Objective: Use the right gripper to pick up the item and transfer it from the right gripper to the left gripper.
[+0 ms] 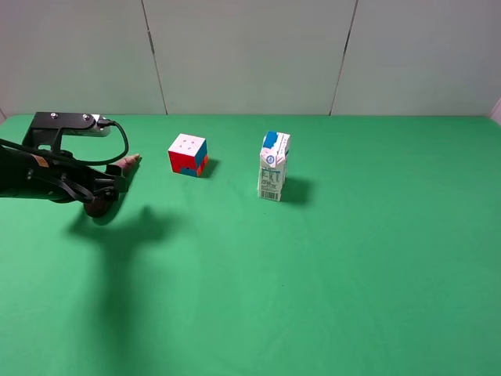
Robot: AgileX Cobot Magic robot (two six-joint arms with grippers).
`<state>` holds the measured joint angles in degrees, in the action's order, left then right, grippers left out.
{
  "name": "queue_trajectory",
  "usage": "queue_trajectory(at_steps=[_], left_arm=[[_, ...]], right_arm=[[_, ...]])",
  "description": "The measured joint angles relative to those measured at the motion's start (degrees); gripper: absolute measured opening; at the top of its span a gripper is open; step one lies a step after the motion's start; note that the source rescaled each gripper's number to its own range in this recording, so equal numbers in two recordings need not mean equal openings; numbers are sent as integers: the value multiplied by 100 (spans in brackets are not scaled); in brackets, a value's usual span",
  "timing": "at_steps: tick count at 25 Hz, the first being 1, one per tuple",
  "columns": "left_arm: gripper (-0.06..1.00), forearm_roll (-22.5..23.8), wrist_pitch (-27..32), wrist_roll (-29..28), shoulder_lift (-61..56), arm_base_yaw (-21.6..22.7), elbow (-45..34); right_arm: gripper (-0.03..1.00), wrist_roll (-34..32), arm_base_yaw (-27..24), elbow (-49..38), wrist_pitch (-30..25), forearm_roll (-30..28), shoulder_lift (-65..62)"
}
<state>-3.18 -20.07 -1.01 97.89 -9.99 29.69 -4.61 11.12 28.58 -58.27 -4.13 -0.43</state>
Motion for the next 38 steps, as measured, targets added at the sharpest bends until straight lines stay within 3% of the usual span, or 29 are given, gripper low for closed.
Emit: queue_trajectory(at_steps=[8, 15, 23, 29, 38], left_arm=[[100, 0, 406, 14, -528, 0, -6], [100, 190, 1585, 101, -1805, 0, -12], [100, 626, 3383, 101, -3835, -2, -15], [100, 1185, 4967, -324, -5294, -2, -15], [100, 1216, 6919, -392, -7366, -2, 12]], right_arm=[[100, 0, 0, 0, 0, 0, 0], [100, 0, 0, 0, 0, 0, 0], [100, 0, 0, 0, 0, 0, 0], [100, 0, 0, 0, 0, 0, 0], [100, 0, 0, 0, 0, 0, 0]])
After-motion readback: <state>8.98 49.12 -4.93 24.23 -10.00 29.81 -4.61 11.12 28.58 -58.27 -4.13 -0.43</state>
